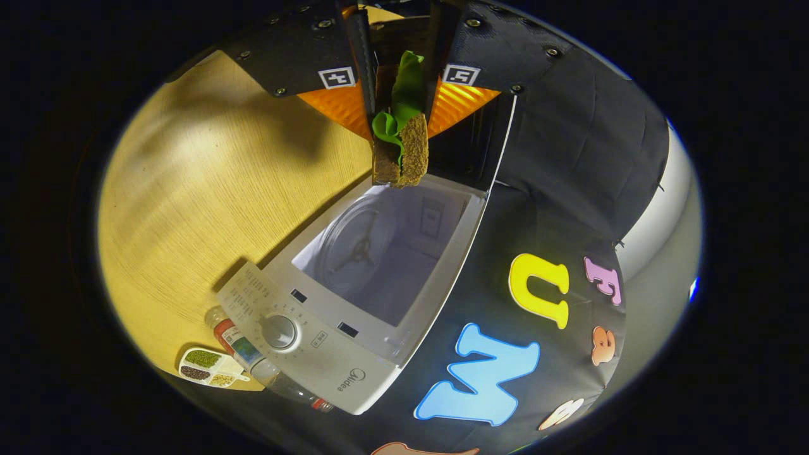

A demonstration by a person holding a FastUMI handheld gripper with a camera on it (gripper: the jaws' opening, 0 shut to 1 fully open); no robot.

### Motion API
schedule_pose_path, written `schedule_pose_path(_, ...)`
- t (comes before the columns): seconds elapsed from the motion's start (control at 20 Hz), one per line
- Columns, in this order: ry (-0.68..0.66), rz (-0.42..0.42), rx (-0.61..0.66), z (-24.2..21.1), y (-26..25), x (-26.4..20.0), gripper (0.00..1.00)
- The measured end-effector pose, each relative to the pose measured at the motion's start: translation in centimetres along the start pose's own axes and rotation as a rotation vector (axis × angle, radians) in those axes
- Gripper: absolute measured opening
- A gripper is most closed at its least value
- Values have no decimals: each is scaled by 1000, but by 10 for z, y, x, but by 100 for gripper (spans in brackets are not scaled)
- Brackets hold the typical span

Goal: Open the microwave, put the food inside, and close the microwave door.

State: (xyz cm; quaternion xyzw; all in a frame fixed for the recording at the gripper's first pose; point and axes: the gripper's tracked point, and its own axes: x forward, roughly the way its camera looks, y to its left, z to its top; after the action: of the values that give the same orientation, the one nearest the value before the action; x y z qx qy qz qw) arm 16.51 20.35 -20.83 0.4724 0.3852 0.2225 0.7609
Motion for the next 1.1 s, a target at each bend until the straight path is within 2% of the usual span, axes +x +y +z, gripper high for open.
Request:
schedule_pose_path(0.2, -59, 42, 11, 26, 6, 44, 35)
schedule_pose_path(0.4, -159, 42, -29, 50, 2, 78, 35)
schedule_pose_path(0.7, -275, 46, -16, 68, -8, 118, 35)
schedule_pose_path(1.1, -371, -11, -83, 93, -24, 158, 35)
